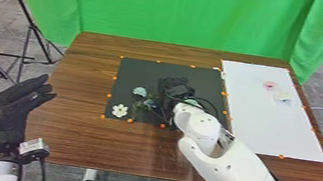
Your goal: Arrange flowers
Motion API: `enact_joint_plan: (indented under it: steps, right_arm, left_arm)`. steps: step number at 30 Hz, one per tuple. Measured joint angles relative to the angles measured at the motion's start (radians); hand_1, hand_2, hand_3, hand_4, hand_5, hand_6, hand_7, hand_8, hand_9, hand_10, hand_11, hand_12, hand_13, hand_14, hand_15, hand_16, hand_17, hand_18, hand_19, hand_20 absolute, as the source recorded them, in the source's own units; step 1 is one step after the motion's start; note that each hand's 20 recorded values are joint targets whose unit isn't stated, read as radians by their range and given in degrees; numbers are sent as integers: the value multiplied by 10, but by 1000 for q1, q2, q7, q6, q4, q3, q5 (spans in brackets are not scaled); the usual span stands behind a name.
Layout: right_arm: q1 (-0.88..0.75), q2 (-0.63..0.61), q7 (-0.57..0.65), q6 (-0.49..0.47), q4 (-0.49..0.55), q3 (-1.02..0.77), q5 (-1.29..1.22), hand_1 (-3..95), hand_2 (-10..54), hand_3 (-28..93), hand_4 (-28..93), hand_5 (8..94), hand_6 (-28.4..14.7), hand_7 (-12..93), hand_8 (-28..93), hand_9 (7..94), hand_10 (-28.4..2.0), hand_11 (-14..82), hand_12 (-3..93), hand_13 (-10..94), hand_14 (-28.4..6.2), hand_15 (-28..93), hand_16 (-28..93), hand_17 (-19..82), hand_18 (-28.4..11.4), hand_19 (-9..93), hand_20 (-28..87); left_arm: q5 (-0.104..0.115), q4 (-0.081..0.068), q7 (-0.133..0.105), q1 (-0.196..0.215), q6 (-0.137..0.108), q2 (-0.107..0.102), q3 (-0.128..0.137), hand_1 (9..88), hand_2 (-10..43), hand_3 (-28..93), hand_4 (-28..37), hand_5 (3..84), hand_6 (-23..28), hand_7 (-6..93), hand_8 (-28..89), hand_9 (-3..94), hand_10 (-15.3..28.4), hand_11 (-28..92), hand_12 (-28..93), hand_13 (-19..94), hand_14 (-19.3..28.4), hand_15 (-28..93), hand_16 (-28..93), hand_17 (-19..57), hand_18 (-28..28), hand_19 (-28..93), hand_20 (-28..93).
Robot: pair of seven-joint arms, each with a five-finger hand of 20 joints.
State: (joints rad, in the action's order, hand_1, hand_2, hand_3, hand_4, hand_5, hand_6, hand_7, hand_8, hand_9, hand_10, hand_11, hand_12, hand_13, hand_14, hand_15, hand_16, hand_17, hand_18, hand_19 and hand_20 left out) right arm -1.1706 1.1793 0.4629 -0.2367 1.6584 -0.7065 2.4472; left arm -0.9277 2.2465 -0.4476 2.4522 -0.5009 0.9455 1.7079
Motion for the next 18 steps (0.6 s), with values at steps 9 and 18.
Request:
enact_joint_plan:
  steps: [9,18]
  right_arm:
    - [-27,4,-16,-44,37,-30,-1,331,-45,855,-257,693,-54,178,-119,751,-148,325,187,634,-122,738,165,133,-240,778,112]
    - [-5,-15,-2,-43,41,-8,-19,313,-35,856,-250,680,-66,169,-117,736,-157,323,185,621,-133,746,163,125,-246,771,121]
  left_arm:
    - [0,1,1,8,-1,1,1,267,27,836,-182,413,108,160,-109,349,199,381,67,258,273,662,-175,-99,214,582,49]
    - [-3,1,5,11,-1,3,0,266,28,836,-182,413,108,161,-108,349,199,382,67,258,273,662,-175,-100,214,581,49]
